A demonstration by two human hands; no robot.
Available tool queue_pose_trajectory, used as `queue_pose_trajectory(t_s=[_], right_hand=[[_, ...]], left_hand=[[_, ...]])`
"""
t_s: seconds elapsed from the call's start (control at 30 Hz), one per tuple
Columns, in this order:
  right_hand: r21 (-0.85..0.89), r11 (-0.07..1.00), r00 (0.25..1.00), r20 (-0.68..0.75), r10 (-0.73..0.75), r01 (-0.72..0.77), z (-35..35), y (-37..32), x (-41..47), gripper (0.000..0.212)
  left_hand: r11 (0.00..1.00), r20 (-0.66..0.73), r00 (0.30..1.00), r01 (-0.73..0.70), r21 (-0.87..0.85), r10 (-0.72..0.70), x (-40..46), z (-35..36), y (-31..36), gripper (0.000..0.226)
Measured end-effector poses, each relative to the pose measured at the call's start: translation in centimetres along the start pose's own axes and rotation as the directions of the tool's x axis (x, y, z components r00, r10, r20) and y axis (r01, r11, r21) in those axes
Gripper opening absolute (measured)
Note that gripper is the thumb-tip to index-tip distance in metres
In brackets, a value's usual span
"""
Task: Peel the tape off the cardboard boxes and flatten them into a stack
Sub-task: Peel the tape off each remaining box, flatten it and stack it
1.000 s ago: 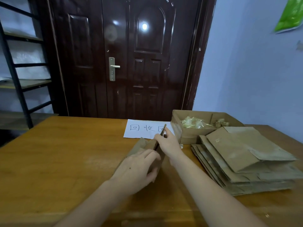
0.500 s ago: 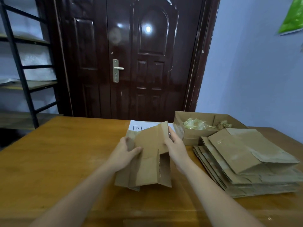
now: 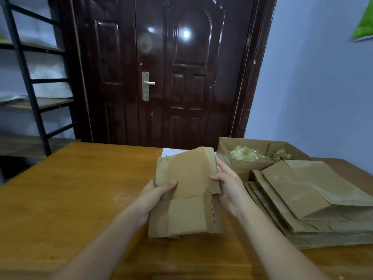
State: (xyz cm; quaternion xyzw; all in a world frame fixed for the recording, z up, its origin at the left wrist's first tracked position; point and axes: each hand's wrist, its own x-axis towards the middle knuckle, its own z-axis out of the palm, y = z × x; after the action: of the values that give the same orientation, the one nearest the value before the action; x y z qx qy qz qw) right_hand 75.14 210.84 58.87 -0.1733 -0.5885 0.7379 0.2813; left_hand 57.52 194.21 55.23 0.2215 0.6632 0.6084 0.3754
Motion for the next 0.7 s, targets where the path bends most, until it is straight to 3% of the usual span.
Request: queue_pose_trajectory(t_s=[0.2,0.4,0.57,0.7], right_hand=[[-0.052,0.998,0.992,-0.125,0.017,-0.023,-0.4,0.1,0.3,0.057],[-0.259,0.965,0.99,-0.138,0.005,-0.042,-0.9,0.1,-0.2,0.052],[-0.593,0.805,0.999,0.049,0.012,0.019,-0.7,-0.1,-0.9,0.117],[-0.644,0.764,0.993,0.101,0.063,0.017,-1.2,0.2,-1.2,0.125]], left_hand=[[0.999,0.11,0.994,0.019,-0.051,-0.013,-0.1,0.2,-0.1,0.061],[0.997,-0.123,0.991,-0.065,-0.038,0.06,-0.1,0.8,0.4,0.074],[0.974,-0.298,0.929,-0.186,0.13,0.217,0.5,1.0,0.5,0.061],[0.916,-0.341,0.86,-0.295,0.272,0.378,0.7,0.9,-0.5,0.072]])
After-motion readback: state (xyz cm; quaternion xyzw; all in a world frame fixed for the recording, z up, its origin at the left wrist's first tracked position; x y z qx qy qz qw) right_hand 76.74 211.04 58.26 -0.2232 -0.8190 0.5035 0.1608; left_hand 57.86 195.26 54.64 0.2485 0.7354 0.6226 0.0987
